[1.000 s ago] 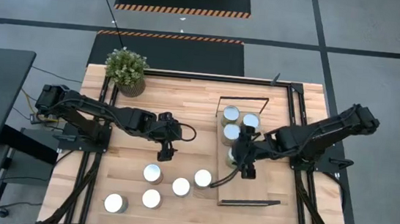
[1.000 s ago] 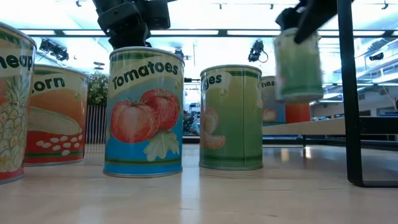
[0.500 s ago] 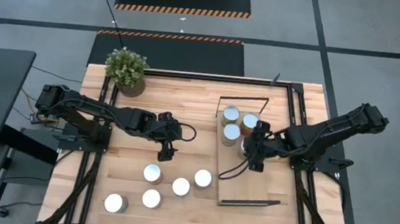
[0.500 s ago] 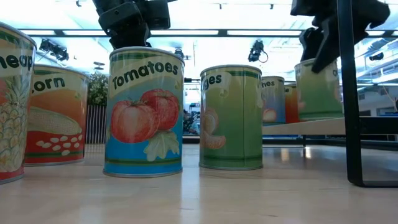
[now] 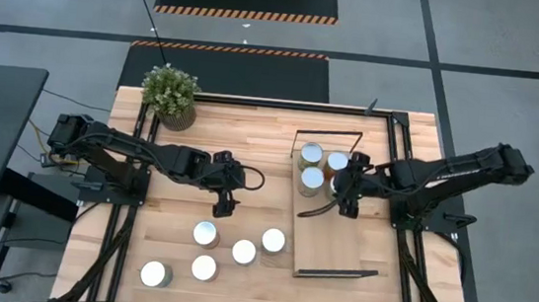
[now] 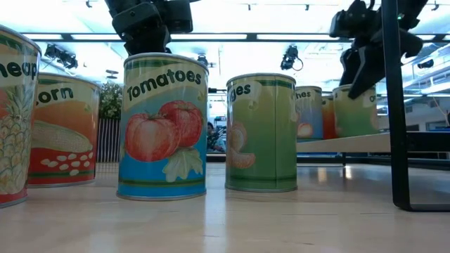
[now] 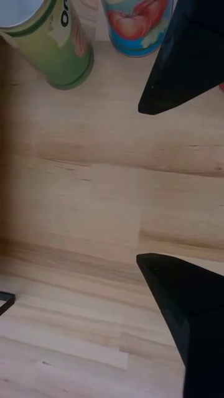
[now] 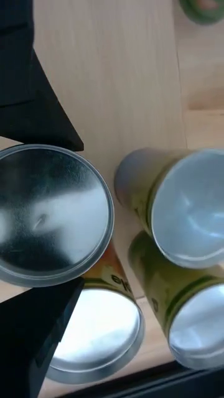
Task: Pick and place cans onto a shelf
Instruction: Put the top canned oranges on the shelf
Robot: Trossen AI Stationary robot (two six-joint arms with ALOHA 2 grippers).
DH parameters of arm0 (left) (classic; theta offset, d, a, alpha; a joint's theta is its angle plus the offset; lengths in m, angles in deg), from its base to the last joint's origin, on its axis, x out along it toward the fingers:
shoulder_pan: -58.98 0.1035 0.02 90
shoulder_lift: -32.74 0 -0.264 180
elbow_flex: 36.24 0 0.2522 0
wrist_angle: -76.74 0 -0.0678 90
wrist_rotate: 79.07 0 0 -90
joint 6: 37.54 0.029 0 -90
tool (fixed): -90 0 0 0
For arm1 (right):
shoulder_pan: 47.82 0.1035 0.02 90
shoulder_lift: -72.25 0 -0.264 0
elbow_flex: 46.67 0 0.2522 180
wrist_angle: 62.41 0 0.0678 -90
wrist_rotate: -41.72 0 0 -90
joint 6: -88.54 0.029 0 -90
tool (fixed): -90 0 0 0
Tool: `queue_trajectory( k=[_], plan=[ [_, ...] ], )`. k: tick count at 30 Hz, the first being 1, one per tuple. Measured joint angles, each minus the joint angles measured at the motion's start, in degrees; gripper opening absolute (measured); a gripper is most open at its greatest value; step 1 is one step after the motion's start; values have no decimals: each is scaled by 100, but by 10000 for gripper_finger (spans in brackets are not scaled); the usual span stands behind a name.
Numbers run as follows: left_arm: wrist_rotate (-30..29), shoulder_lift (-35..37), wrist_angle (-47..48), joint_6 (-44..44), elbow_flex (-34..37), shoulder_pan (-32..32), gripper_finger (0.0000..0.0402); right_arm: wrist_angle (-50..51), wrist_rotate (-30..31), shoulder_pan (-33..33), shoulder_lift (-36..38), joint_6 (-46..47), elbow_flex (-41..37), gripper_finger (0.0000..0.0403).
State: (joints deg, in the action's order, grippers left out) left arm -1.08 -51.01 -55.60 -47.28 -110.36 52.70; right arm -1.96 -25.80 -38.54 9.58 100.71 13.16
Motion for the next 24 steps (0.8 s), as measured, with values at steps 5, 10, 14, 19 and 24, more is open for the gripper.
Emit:
queue_trajectory(
  k=[5, 10, 14, 19, 24],
  plan=[
    [-3, 0, -105, 19, 0, 6, 389, -160, -109, -228, 12, -396, -11, 332],
    [-2, 0, -106, 22, 0, -9, 389, -222, -295, -439, 13, -623, -11, 332],
    [-2, 0, -108, 30, 0, -5, 389, -247, -321, -542, 13, -666, -11, 338],
    [-4, 0, -135, 54, 0, -5, 389, -325, -291, -579, 9, -790, -13, 364],
    [-44, 0, -354, 54, 0, -13, 389, -328, -273, -579, 9, -732, -13, 387]
  ],
)
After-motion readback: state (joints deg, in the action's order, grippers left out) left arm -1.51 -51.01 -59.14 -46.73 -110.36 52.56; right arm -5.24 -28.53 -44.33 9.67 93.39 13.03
